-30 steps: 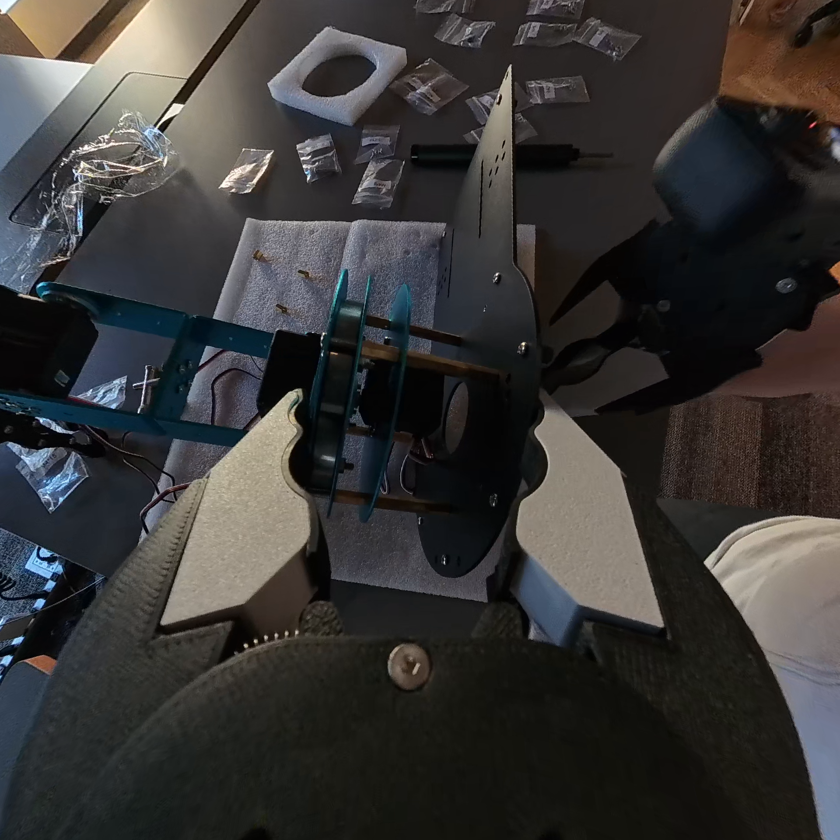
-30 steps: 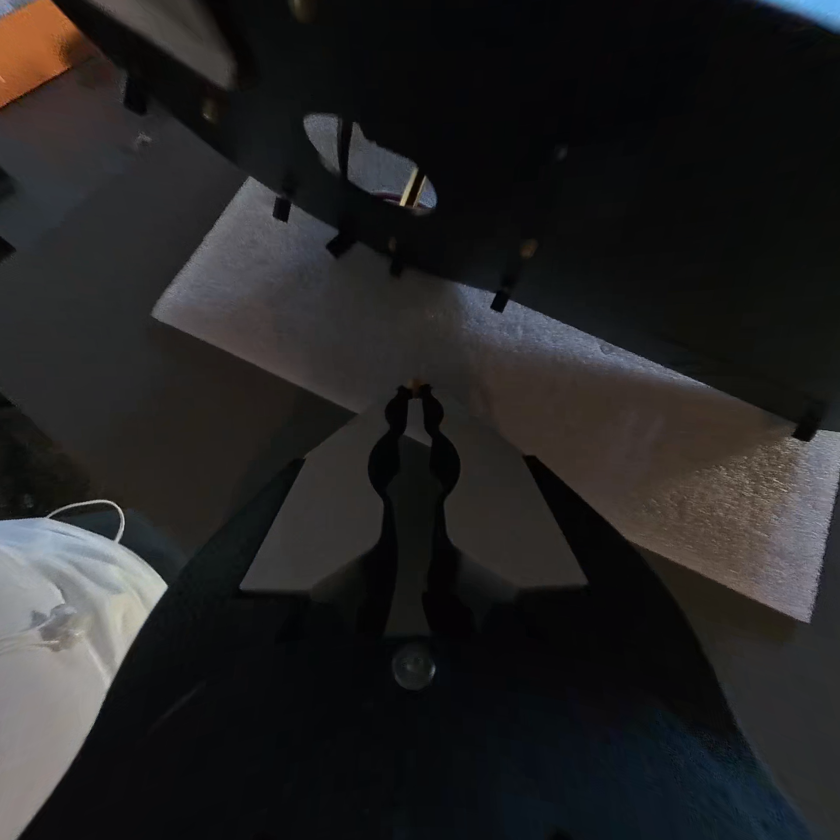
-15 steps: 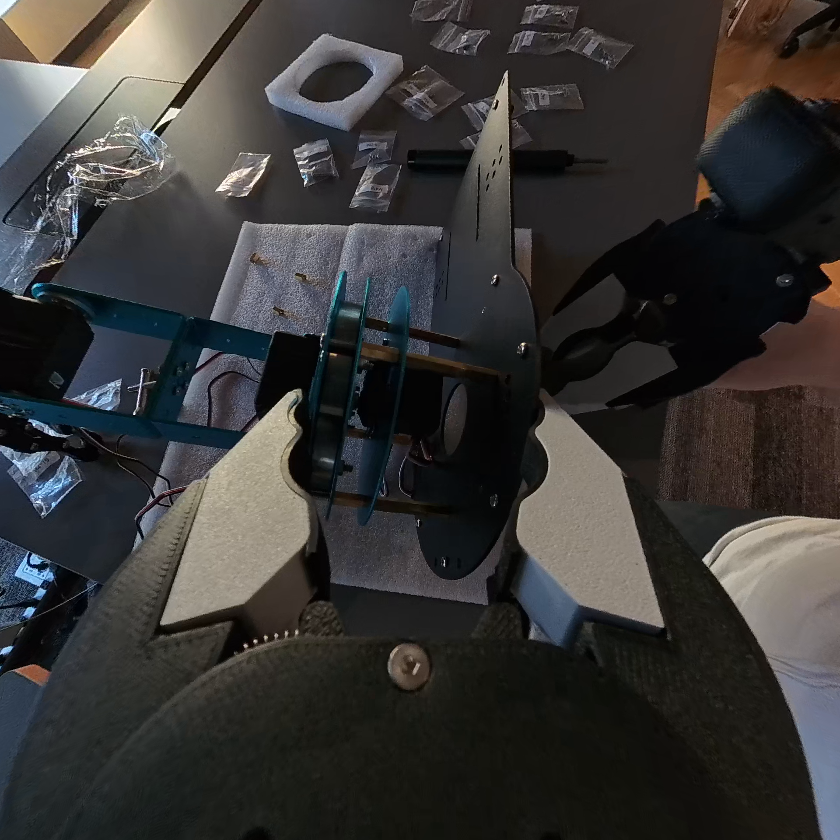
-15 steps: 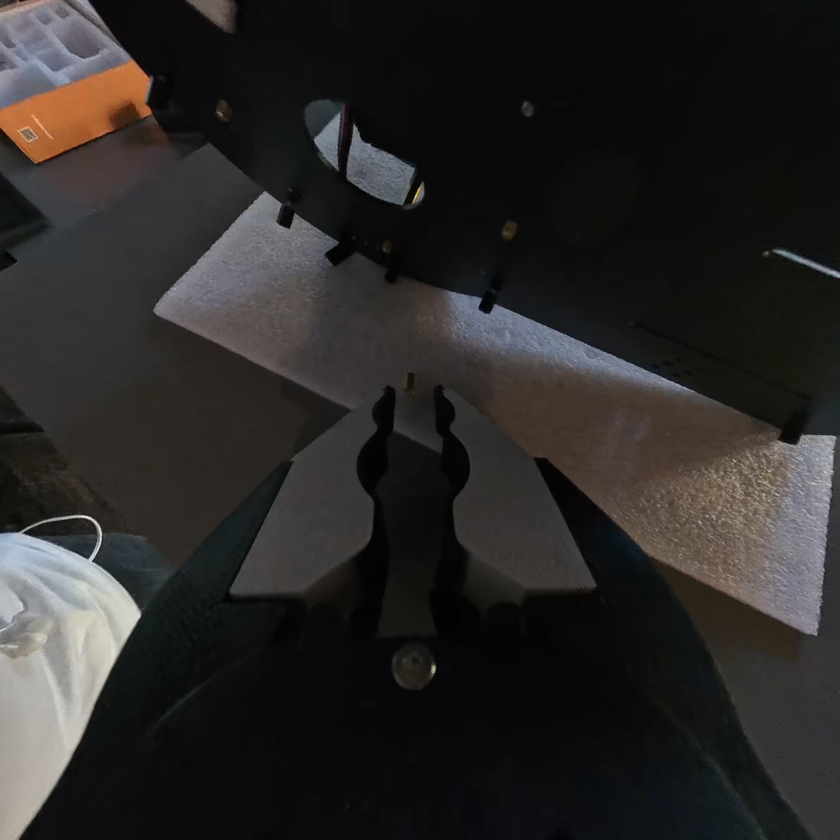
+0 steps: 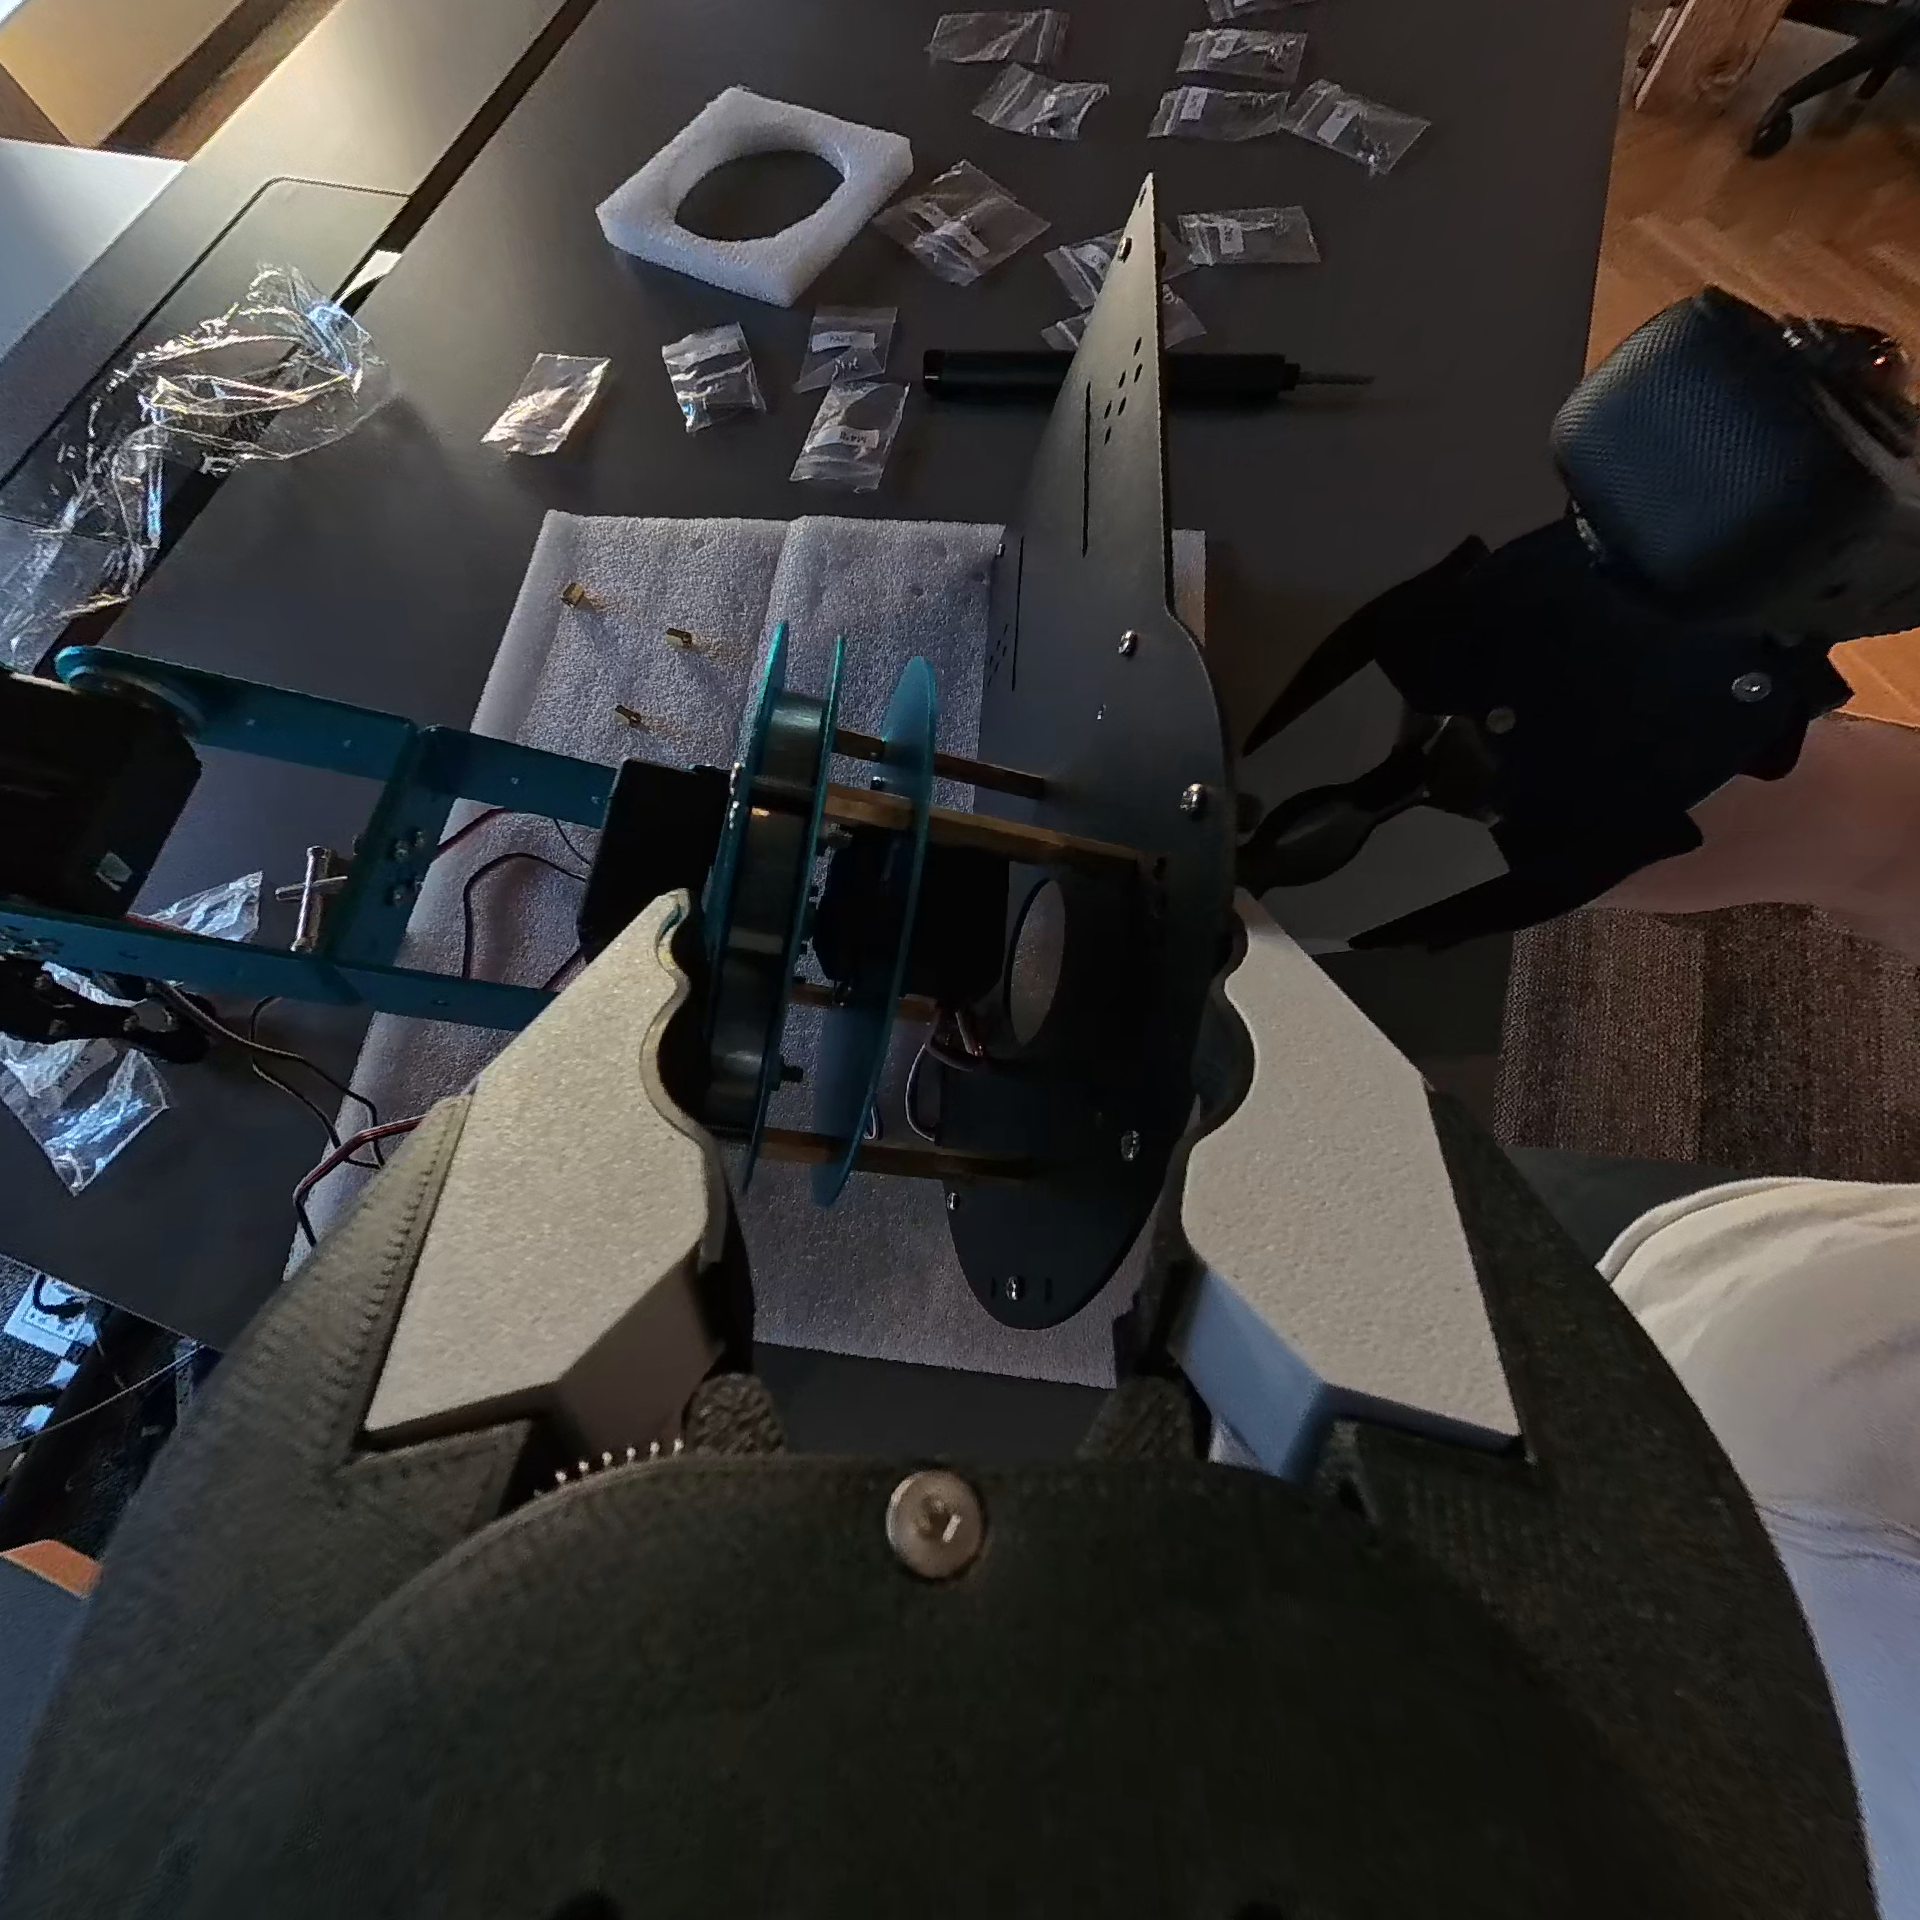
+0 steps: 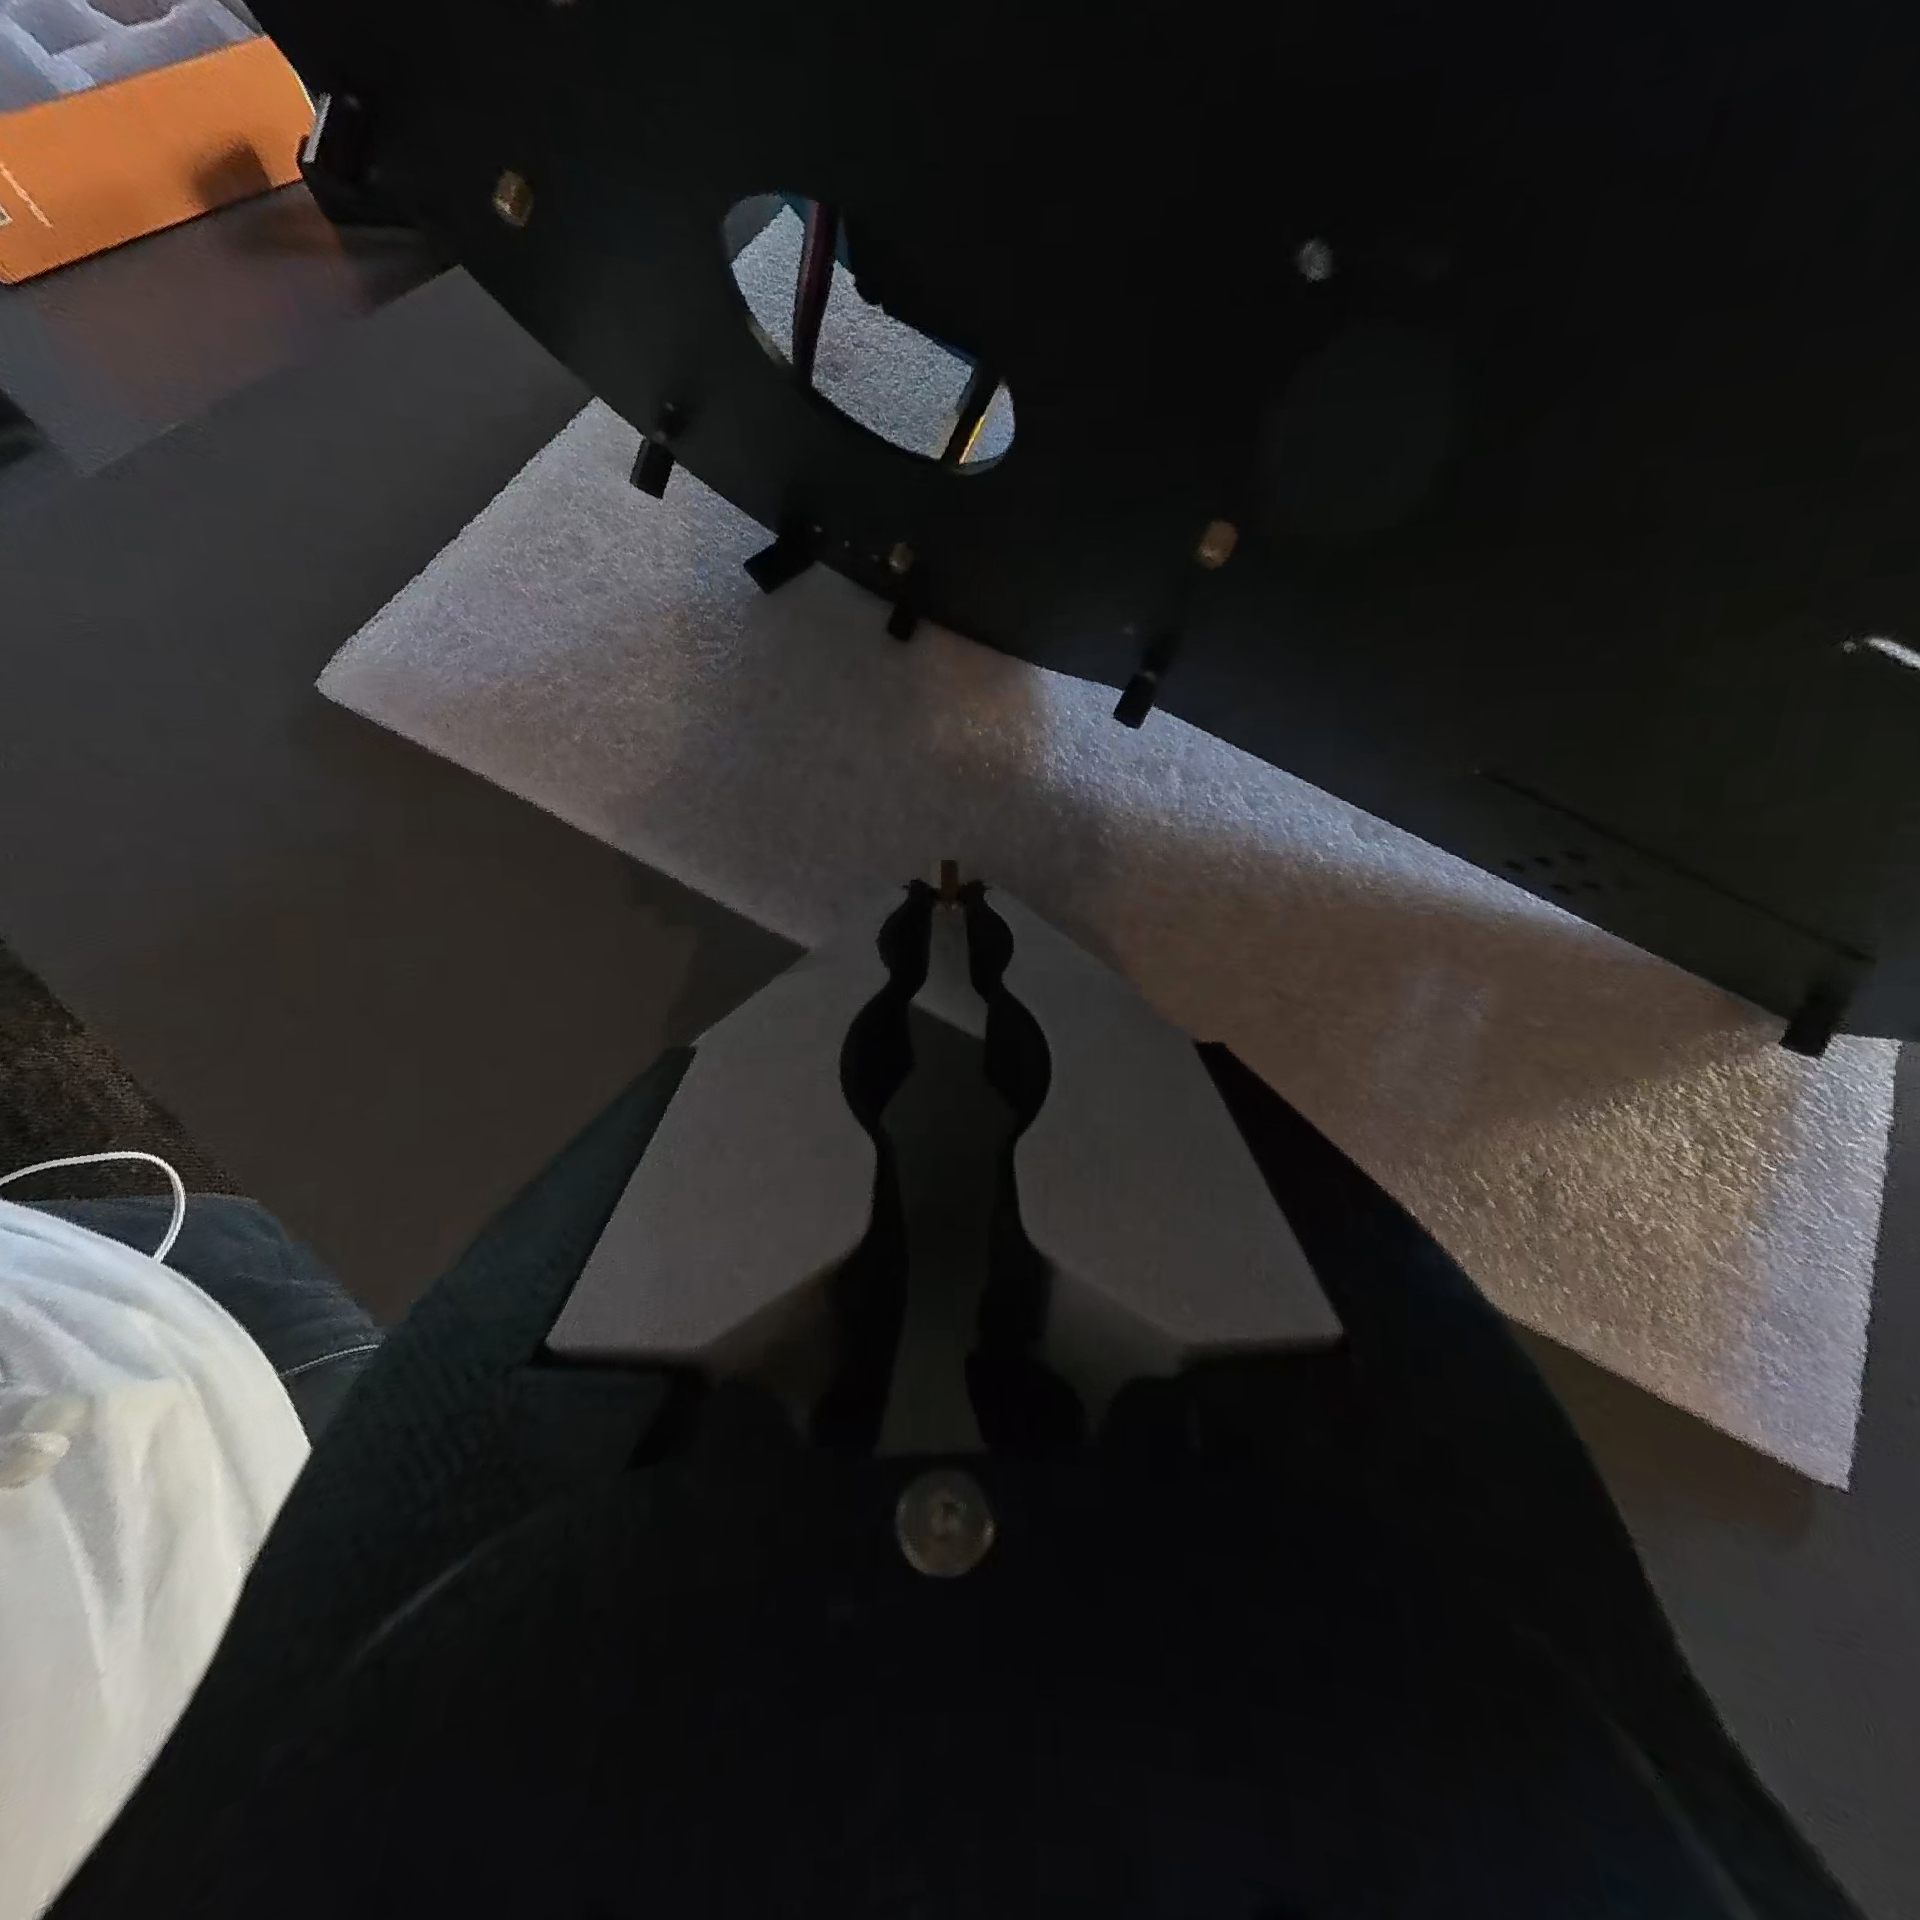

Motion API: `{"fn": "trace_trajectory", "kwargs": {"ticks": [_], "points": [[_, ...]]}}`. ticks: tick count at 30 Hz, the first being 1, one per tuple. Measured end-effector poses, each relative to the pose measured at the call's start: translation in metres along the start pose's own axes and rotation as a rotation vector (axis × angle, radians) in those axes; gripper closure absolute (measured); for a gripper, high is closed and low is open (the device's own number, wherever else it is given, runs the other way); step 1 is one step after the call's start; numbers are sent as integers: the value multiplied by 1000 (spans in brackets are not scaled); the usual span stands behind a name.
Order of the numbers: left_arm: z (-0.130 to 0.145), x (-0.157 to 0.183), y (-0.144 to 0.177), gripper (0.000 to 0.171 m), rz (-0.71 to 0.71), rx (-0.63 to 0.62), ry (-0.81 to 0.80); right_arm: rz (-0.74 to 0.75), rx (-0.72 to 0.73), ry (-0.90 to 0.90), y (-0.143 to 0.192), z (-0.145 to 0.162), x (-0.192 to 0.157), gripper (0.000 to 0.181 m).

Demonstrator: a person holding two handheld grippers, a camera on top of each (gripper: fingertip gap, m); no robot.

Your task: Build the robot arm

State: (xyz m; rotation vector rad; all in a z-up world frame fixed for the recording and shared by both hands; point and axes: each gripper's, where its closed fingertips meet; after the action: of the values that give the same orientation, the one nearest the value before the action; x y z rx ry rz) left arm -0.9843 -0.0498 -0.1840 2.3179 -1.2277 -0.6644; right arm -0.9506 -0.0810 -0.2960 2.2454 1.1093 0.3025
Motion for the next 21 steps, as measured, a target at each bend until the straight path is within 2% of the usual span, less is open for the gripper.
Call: {"fn": "trace_trajectory", "kwargs": {"ticks": [5,12,18,21], "points": [[0,0,0,77,2,8,4,19,75,8,8,-9,1,177],[-1,0,0,77,2,14,11,98,328,-109,35,-39,18,177],[0,0,0,77,2,11,11,191,367,-67,37,-52,25,177],[0,0,0,77,2,10,10,189,379,-77,35,-54,26,177]]}}
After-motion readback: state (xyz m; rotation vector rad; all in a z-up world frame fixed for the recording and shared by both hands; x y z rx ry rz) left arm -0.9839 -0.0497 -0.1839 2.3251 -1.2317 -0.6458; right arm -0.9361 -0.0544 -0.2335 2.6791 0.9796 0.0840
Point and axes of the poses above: each gripper's, where its closed fingertips meet, y back along the fingers, z out of its underside, x = y × z across the jaws, and after that the axes turned 13 degrees about -z, right-handed
